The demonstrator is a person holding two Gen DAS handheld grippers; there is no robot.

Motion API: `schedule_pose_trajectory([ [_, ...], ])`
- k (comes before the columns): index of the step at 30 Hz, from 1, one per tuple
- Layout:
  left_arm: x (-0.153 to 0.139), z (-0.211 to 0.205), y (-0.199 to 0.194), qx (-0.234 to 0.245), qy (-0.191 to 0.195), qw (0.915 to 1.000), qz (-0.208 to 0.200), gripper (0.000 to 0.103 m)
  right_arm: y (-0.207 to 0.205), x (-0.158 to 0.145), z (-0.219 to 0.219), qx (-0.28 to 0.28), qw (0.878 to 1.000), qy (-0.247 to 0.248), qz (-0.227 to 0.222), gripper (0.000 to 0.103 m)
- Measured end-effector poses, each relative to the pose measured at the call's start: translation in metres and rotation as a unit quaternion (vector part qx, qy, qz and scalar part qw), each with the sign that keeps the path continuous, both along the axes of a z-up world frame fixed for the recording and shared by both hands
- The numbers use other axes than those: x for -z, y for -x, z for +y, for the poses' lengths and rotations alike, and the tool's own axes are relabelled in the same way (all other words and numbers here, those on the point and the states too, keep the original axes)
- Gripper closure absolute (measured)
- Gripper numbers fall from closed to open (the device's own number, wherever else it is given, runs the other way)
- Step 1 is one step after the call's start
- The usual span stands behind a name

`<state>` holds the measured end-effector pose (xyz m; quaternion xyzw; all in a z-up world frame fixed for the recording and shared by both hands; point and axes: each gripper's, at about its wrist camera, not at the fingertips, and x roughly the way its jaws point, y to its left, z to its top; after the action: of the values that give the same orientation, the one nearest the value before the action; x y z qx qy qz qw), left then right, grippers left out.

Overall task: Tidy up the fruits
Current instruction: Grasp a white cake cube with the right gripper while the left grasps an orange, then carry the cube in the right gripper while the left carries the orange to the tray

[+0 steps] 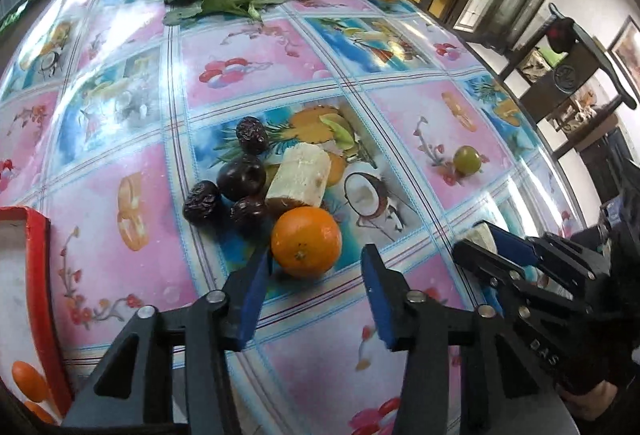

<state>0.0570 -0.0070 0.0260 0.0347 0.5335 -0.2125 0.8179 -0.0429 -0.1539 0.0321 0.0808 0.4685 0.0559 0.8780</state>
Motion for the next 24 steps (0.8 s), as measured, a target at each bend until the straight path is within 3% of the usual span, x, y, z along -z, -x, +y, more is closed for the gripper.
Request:
schedule_pose_trajectory([
  [3, 0.002, -0.003, -0.003, -0.013, -0.009, 0.9999, -0.002, 0.059, 0.000, 0.000, -0.001, -0.008, 1.000, 0.000, -0.002, 0.074],
  [5, 0.004, -0.002, -0.008, -0.027, -0.012, 0.9995, 0.001, 0.068, 0.000, 0.000, -0.001, -0.012, 1.000, 0.001, -0.003, 0.074],
  [12, 0.004, 0.000, -0.002, -0.041, -0.013, 0.9991, 0.003, 0.070, -0.002, 0.000, -0.002, -0.016, 1.000, 0.000, -0.002, 0.074],
  [15, 0.001, 0.013, 0.012, -0.046, 0.005, 0.9989, 0.013, 0.070, -0.001, 0.000, -0.001, -0.016, 1.000, -0.003, 0.000, 0.074],
  [24, -0.018, 0.071, 0.061, -0.075, -0.008, 0.9972, -0.003, 0.070, 0.005, -0.008, 0.040, -0.046, 0.999, -0.007, -0.006, 0.074],
])
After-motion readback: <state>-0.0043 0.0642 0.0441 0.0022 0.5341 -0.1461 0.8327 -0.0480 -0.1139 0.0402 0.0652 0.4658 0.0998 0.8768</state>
